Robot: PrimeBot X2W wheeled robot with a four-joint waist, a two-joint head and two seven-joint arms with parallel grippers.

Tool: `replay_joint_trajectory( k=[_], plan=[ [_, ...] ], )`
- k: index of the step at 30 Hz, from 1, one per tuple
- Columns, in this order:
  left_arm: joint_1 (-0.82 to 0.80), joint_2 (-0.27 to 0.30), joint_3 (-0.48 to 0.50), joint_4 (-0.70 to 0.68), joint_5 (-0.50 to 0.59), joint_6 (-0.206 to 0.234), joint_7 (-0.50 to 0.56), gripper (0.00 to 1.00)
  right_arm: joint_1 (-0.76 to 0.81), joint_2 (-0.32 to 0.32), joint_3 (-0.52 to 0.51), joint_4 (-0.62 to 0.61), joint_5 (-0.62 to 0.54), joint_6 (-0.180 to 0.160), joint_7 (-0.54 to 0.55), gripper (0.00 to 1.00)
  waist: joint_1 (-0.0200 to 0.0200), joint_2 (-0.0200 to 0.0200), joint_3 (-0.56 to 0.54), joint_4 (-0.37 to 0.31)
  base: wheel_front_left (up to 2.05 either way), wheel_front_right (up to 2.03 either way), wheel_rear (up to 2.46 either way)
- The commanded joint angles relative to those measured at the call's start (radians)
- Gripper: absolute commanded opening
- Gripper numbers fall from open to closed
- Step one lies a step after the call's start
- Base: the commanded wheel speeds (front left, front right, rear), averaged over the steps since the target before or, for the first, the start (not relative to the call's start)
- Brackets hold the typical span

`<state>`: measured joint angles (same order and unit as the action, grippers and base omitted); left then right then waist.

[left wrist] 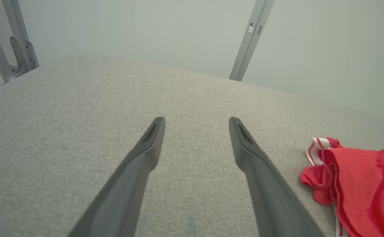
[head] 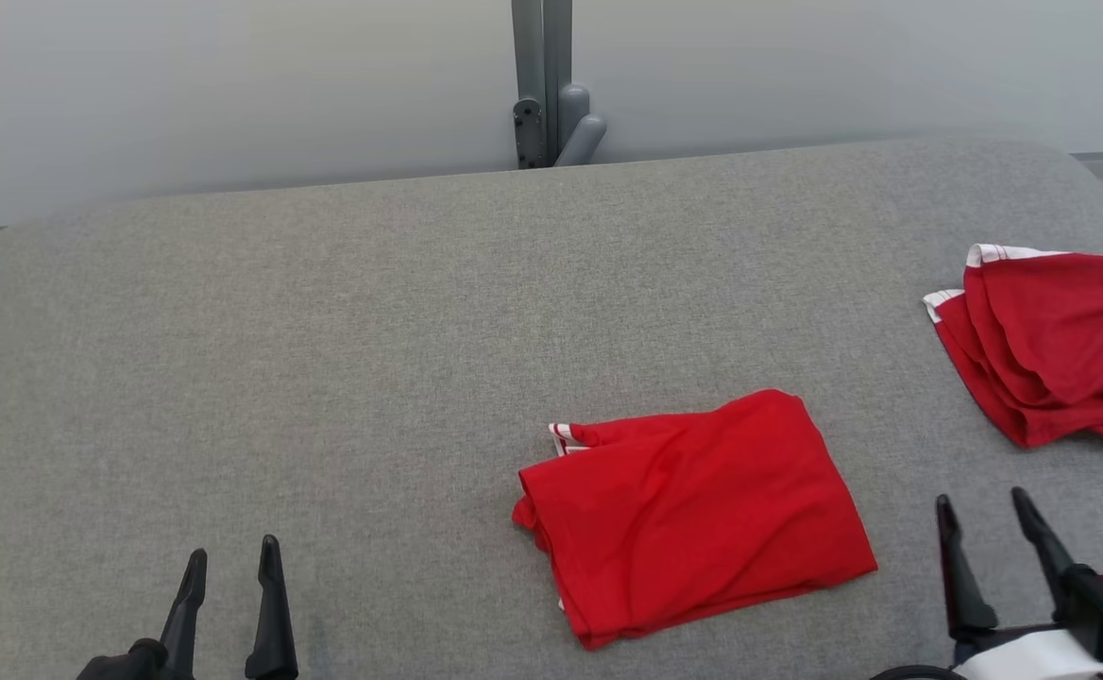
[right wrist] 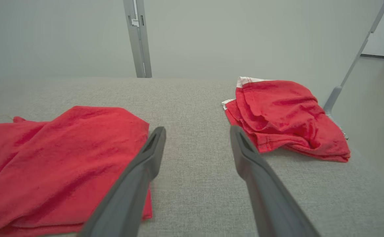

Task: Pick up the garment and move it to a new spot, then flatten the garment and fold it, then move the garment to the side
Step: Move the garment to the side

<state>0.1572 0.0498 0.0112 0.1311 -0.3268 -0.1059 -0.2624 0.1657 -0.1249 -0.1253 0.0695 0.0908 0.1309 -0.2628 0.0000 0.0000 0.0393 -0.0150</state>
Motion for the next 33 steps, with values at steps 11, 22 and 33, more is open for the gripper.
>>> replay_joint_trajectory(
  k=[11,22,33],
  plan=[
    [-0.022,0.002,-0.012,-0.013,0.000,0.005,-0.003,1.00,-0.222,-0.106,0.295,0.277,0.154,-0.001,0.044,1.00,0.0000,0.0000,0.044,0.024,0.00,0.00,0.00],
    [-0.048,0.002,-0.019,-0.013,0.012,0.001,-0.003,1.00,-0.437,-0.212,0.487,0.430,0.397,-0.001,0.233,1.00,0.0000,0.0000,0.093,0.062,0.00,0.00,0.00],
    [-0.055,0.002,-0.020,-0.016,0.011,0.005,-0.003,1.00,-0.482,-0.239,0.551,0.510,0.575,-0.001,0.317,1.00,0.0000,0.0000,0.100,0.067,0.00,0.00,0.00]
  ],
)
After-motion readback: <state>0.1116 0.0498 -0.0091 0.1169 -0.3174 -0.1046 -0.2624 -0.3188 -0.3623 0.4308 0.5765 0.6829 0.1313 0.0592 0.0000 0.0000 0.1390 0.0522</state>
